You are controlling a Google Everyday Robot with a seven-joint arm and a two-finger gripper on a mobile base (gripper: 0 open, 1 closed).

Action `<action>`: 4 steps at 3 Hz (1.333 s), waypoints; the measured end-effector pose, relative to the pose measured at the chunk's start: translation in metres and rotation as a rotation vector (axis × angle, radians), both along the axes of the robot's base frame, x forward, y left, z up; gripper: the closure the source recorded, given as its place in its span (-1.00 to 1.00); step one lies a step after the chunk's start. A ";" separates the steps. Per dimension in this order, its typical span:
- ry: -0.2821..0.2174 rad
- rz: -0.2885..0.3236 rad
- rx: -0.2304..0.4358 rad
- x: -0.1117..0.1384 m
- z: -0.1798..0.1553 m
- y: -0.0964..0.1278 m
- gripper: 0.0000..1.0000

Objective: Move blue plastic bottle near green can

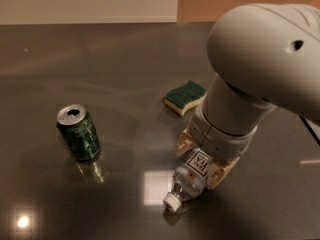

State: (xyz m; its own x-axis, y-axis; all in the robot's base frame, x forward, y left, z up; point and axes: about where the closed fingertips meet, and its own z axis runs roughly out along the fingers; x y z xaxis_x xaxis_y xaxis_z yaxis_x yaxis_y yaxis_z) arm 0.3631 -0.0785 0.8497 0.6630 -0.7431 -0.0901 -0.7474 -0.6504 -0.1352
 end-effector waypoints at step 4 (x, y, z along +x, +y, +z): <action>-0.036 0.144 0.017 -0.018 0.018 0.077 1.00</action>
Offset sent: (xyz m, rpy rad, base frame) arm -0.0057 0.0370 0.0141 -0.0084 -0.0346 0.0669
